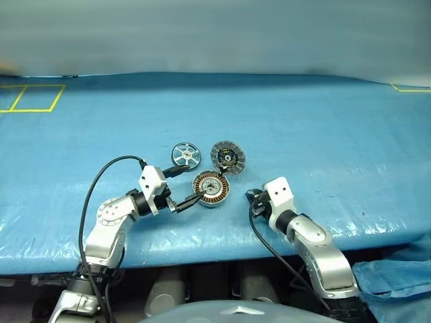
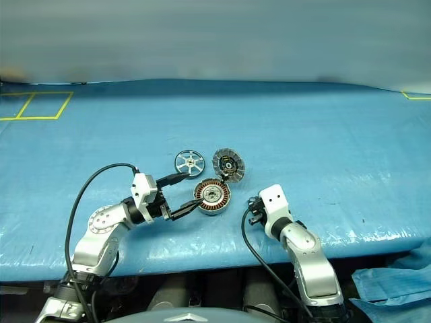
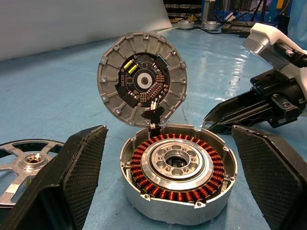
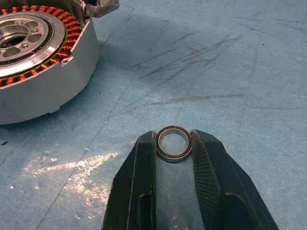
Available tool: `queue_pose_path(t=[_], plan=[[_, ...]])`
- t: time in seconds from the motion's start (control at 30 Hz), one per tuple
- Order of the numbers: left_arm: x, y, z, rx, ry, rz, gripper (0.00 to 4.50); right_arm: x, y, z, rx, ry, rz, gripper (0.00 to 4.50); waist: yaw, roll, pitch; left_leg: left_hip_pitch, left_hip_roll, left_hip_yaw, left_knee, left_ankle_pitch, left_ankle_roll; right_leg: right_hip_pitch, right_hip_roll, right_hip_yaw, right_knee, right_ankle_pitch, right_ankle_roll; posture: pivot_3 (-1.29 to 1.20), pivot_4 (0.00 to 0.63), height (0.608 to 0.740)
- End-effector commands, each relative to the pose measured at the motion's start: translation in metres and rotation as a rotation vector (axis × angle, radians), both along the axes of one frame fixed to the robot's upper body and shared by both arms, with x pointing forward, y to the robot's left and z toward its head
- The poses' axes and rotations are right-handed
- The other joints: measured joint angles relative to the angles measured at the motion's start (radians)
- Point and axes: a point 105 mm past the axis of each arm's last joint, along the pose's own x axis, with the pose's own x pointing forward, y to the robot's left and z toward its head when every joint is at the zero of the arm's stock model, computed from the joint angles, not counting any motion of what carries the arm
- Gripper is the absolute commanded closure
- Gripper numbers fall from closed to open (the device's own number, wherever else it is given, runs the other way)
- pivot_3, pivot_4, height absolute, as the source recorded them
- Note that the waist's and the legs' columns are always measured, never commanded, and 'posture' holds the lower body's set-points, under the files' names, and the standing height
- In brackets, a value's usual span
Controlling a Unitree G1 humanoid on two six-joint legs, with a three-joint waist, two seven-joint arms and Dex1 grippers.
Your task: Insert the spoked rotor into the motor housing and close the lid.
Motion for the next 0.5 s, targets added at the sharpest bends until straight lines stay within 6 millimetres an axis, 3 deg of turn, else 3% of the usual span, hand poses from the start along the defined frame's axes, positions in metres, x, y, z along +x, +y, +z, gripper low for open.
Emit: queue_pose_path(t=[0.03, 0.27, 0.4, 0.5], plan=[[-0.001, 0.001, 0.004, 0.009, -0.03, -0.006, 0.0, -0.008, 0.006, 0.005, 0.004, 0.012, 0.063, 3.8, 0.0, 0.0, 0.0, 0.0, 0.0, 0.0, 0.0, 0.0, 0.0, 0.0, 0.0, 0.0, 0.0, 0.0, 0.0, 0.0, 0.15, 0.74], [-0.002, 0.006, -0.001, 0.039, -0.04, -0.003, 0.0, -0.03, 0.031, 0.049, -0.065, -0.07, 0.369, 3.8, -0.001, 0.0, 0.0, -0.001, 0.0, 0.0, 0.0, 0.0, 0.0, -0.001, 0.0, 0.0, 0.0, 0.0, 0.0, 0.0, 0.15, 0.74], [-0.004, 0.007, -0.005, 0.045, -0.033, 0.001, 0.0, -0.026, 0.04, 0.073, -0.068, -0.153, 0.417, 3.8, 0.0, 0.0, 0.001, -0.001, 0.0, 0.0, 0.0, 0.0, 0.0, -0.001, 0.0, -0.001, -0.001, 0.0, 0.0, 0.0, 0.15, 0.74], [-0.004, 0.008, -0.006, 0.048, -0.031, 0.004, 0.0, -0.021, 0.051, 0.079, -0.056, -0.182, 0.452, 3.8, 0.0, 0.0, 0.001, -0.001, 0.0, 0.0, 0.0, 0.0, 0.0, -0.001, 0.0, -0.001, -0.001, 0.0, 0.0, 0.0, 0.15, 0.74]])
